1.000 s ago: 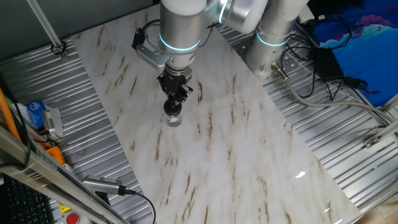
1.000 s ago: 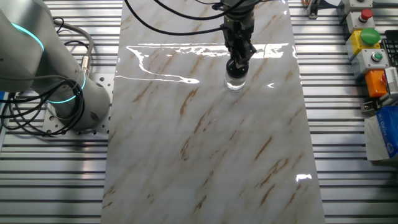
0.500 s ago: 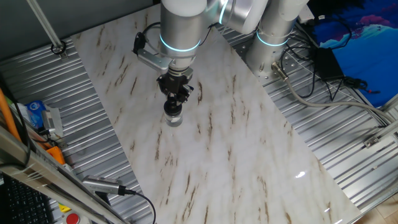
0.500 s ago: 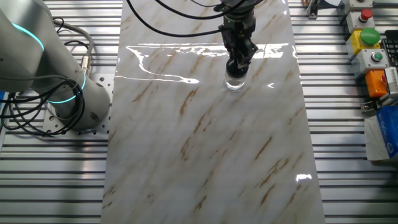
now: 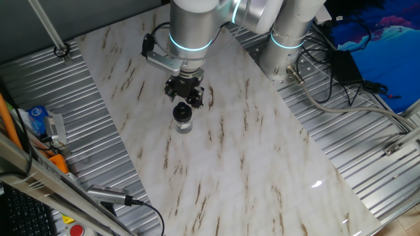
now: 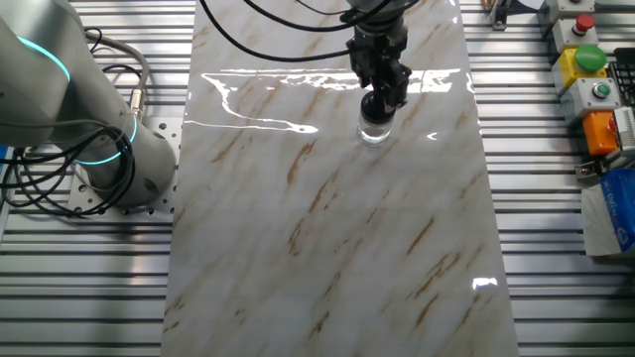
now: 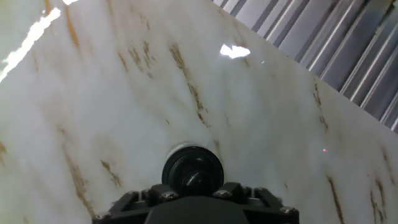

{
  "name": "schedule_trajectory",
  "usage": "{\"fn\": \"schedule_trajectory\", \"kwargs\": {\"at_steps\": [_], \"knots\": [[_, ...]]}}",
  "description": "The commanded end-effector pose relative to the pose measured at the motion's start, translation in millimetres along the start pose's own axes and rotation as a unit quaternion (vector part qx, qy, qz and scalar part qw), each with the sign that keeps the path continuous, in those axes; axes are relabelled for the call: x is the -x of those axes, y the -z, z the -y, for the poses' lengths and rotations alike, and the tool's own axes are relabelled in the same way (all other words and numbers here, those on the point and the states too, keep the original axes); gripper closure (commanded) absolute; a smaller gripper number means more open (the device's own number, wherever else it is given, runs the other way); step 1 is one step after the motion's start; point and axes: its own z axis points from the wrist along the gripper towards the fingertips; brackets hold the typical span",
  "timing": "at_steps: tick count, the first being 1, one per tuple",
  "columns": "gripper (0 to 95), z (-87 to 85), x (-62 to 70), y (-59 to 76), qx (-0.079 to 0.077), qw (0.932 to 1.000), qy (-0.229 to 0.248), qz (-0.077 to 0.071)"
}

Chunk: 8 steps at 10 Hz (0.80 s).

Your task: Screw the lid onto the jar

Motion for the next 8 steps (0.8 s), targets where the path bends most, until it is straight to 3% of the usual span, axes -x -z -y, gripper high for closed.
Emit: {"fn": "schedule_trajectory", "kwargs": {"at_steps": [1,3,8], "knots": [[19.0,-2.0,0.7,11.6,-0.001,0.9976,0.070,-0.002],[19.0,-2.1,0.8,12.3,0.009,0.9921,0.125,0.009],[19.0,-1.8,0.6,10.7,0.025,0.9671,0.253,0.018]]}}
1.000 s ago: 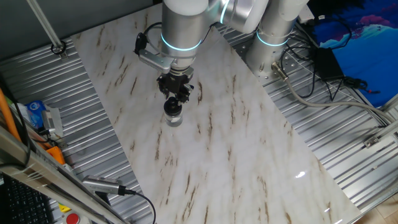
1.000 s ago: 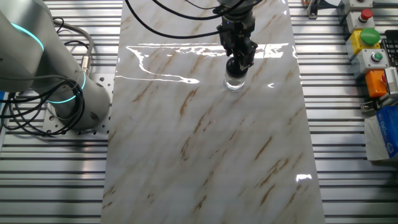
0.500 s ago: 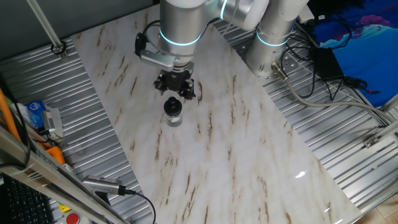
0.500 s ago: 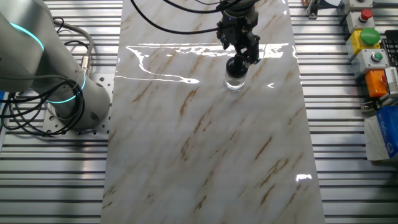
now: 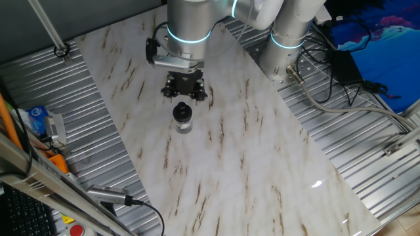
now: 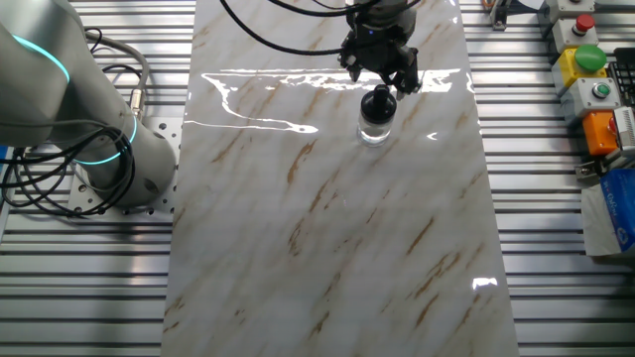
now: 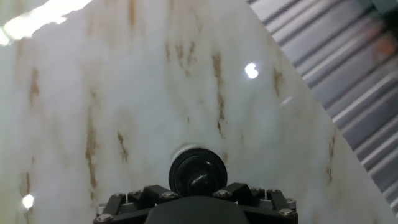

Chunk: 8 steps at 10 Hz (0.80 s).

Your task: Screw the lid onto the jar

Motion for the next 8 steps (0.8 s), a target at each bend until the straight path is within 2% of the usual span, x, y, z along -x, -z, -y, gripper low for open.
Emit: {"fn": "schedule_trajectory", "kwargs": {"at_steps": [1,3,5,7,8], "knots": [[19.0,-0.3,0.2,-0.6,0.015,0.9970,0.075,0.001],[19.0,-0.3,0.2,-0.7,0.011,0.9972,0.074,-0.005],[19.0,-0.3,0.1,-0.6,0.010,0.9977,0.068,-0.004],[19.0,-0.3,0.1,-0.5,0.004,0.9979,0.062,-0.018],[19.0,-0.3,0.1,-0.5,0.006,0.9983,0.055,-0.015]]}}
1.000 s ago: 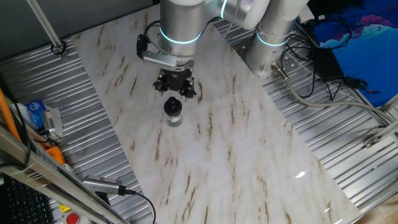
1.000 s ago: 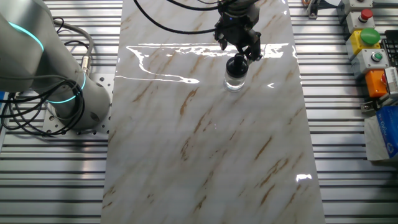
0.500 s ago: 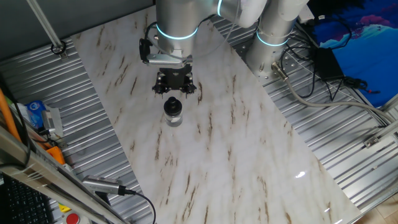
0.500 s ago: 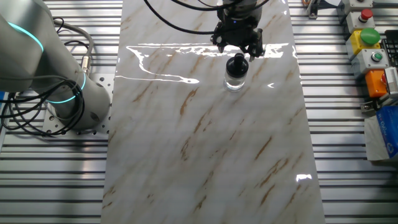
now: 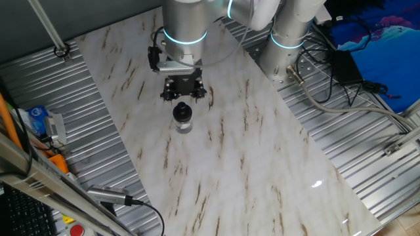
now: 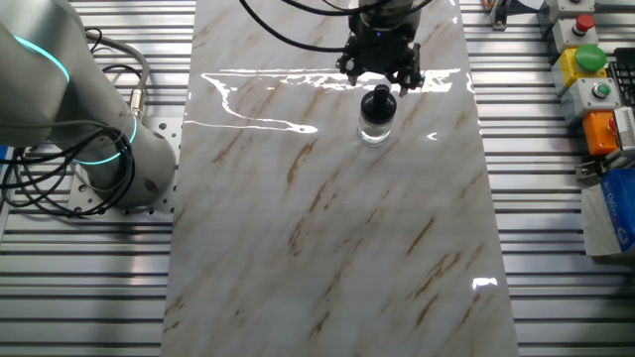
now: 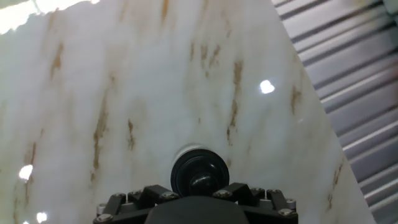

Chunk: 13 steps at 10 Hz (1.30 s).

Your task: Screw the lid onto the jar

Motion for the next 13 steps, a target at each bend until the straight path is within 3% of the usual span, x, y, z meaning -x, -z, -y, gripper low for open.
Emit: {"fn": "schedule_trajectory", "kwargs": {"at_steps": [1,3,4,6,11,13], "knots": [[19.0,0.1,0.2,0.0,0.000,0.9999,-0.015,-0.003],[19.0,0.1,0.2,0.0,-0.008,0.9995,-0.013,-0.029],[19.0,0.1,0.2,0.0,-0.007,0.9993,-0.015,-0.033],[19.0,0.1,0.2,0.0,-0.013,0.9991,-0.023,-0.034],[19.0,0.1,0.2,0.1,-0.010,0.9996,-0.010,-0.025],[19.0,0.0,0.1,0.1,-0.007,0.9998,0.008,-0.015]]}}
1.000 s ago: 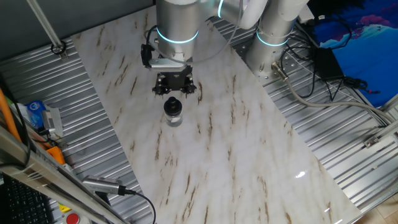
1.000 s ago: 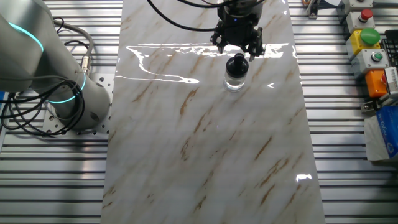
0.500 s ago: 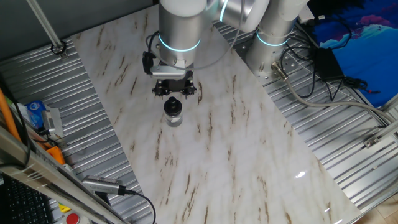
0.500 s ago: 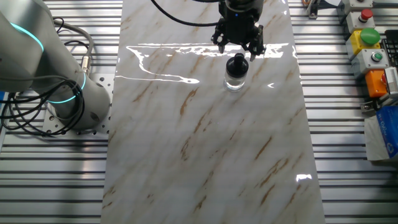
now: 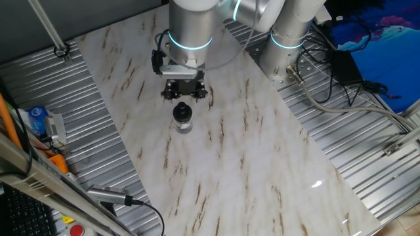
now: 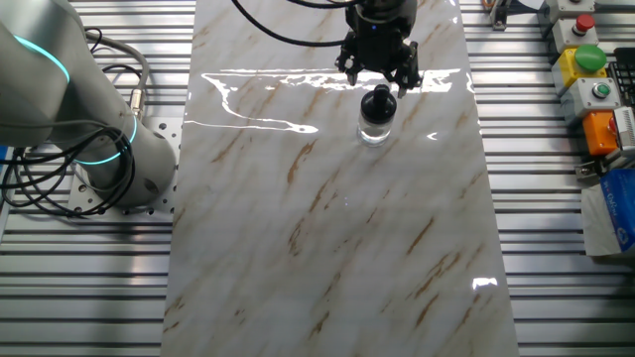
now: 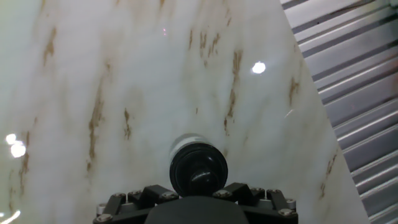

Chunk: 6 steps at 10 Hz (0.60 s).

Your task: Screw the lid onto the jar

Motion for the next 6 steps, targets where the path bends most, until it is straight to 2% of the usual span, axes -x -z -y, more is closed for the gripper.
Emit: {"fn": "schedule_trajectory", "kwargs": {"at_steps": [1,2,4,6], "knots": [[19.0,0.7,-0.5,-0.8,0.003,0.9996,0.021,0.018],[19.0,0.6,-0.5,-0.8,0.006,0.9992,0.029,0.026],[19.0,0.7,-0.6,-0.9,0.007,0.9985,0.046,0.028],[19.0,0.7,-0.5,-1.0,0.011,0.9977,0.056,0.037]]}}
